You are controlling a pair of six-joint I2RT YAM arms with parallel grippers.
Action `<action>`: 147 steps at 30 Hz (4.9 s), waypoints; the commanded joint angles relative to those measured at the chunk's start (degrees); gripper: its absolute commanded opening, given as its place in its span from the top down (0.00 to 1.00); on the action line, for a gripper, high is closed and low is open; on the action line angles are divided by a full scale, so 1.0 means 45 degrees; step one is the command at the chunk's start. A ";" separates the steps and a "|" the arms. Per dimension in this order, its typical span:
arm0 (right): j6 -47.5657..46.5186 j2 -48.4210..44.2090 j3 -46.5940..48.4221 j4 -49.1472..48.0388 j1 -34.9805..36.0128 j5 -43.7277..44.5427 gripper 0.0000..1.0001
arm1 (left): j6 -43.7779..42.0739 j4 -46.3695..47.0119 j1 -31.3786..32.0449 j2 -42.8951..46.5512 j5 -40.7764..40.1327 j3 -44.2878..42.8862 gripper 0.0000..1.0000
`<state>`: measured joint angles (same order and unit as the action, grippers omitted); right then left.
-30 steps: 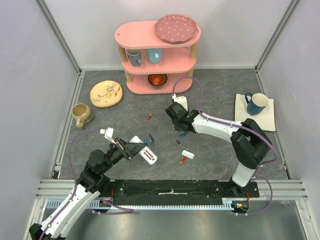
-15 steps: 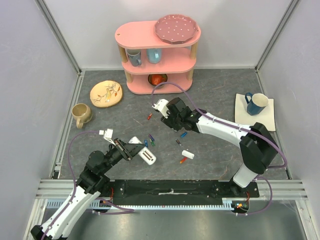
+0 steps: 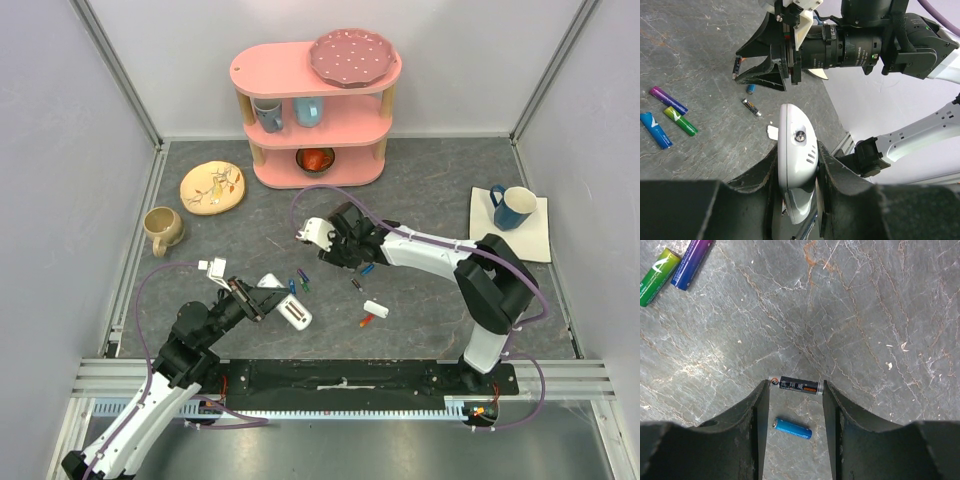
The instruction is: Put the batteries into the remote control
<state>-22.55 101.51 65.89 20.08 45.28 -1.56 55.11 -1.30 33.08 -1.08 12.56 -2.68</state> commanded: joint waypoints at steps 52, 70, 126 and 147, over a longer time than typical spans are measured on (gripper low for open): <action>1.6533 -0.3010 -0.1577 -0.2203 -0.1098 0.2408 0.43 | 0.0448 -0.0687 -0.0086 0.0143 -0.0974 0.0595 0.98; 1.8116 -0.0723 -0.0775 0.0480 0.0309 0.4898 0.46 | 0.0194 -0.0376 -0.0086 -0.0208 -0.0935 0.0595 0.98; 1.4761 0.0217 -0.0736 0.1496 0.0896 0.5269 1.00 | 0.0253 0.0230 -0.0086 -0.0248 -0.0603 0.1005 0.98; 0.9309 -0.5448 0.0904 0.5283 0.1968 0.1207 1.00 | 0.1639 0.9095 -0.0066 -0.4815 0.0099 0.2549 0.98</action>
<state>25.52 79.11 66.59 39.66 52.60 9.56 60.12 27.38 33.08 -18.46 11.05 -2.57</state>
